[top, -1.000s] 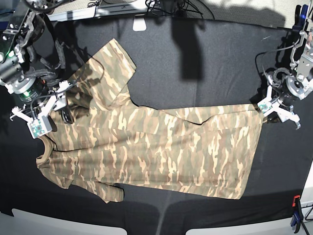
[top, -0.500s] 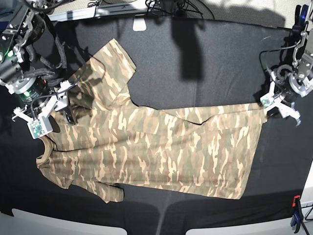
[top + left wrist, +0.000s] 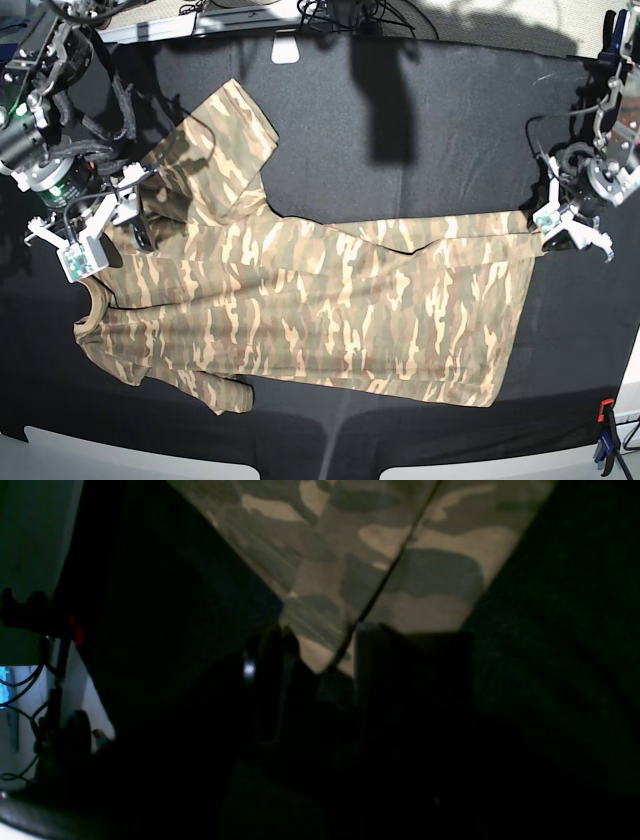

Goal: Layout the t-shirt on the table in an organized manner, then fold the t-shirt properly
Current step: 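Grasp the shirt's shoulder with the right gripper and hem with the left, then move the right gripper to the sleeve and grasp it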

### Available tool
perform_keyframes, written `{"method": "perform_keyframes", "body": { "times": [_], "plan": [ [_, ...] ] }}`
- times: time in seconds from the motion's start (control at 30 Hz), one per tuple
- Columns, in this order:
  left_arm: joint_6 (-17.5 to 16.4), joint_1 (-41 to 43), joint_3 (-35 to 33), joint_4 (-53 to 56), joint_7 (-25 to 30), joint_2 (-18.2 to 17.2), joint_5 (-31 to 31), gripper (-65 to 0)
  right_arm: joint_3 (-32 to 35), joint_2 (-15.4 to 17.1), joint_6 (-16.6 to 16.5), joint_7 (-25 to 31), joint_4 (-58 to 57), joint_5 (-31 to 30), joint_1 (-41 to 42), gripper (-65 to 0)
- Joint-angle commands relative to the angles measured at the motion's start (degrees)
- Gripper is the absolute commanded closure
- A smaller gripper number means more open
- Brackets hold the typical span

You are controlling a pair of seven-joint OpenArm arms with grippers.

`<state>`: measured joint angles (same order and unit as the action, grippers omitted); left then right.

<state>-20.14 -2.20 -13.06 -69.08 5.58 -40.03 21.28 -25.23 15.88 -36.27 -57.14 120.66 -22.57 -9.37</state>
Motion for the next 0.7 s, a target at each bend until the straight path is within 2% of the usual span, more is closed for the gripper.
{"method": "perform_keyframes", "body": {
  "times": [0.0, 0.13, 0.2, 0.3, 0.37, 0.43, 0.5, 0.57, 0.67],
  "plan": [
    [0.4, -1.0, 0.6, -0.7, 1.3, -1.2, -0.3, -21.5, -0.2, 0.6, -0.4, 0.9, 1.1, -1.7, 0.8, -26.3],
    [0.4, -1.0, 0.6, -0.6, 4.4, -1.1, 0.7, -21.5, -0.2, 0.6, -2.2, -1.1, 1.1, -6.4, 0.8, -26.3],
    [0.4, -1.2, 0.6, -0.6, 4.5, -0.8, 2.8, -21.5, -0.2, 0.6, -2.3, -1.8, 1.1, -7.4, 0.8, -26.3],
    [0.5, -1.4, 0.6, -0.6, 4.6, -0.1, 2.7, -21.0, -0.2, 0.6, -2.3, -2.2, 1.1, -7.9, 0.8, -26.3],
    [0.5, -1.8, 0.6, -0.6, 4.6, 0.7, 2.7, -16.0, 0.0, 0.7, -3.1, -3.0, 1.1, -9.0, 0.7, -26.3],
    [0.4, -2.1, 0.6, -0.6, 4.6, 1.3, 2.7, -9.3, 1.1, 1.1, -3.7, -6.1, 1.1, -13.1, 0.4, -26.3],
    [0.5, -2.3, 0.6, -0.6, 4.5, 1.4, 2.7, -1.1, 3.6, 1.9, -3.7, -6.9, 1.1, -16.3, -0.8, -26.3],
    [0.5, -2.3, 0.6, -0.6, 4.4, 1.4, 2.7, 0.0, 7.5, 3.1, -3.7, -6.9, 1.1, -15.1, -2.2, -26.3],
    [0.5, -2.3, 0.6, -0.6, 3.9, 1.4, 2.7, 0.0, 15.2, 5.5, -3.7, -6.9, 1.1, -9.4, -4.4, -26.3]
  ]
}}
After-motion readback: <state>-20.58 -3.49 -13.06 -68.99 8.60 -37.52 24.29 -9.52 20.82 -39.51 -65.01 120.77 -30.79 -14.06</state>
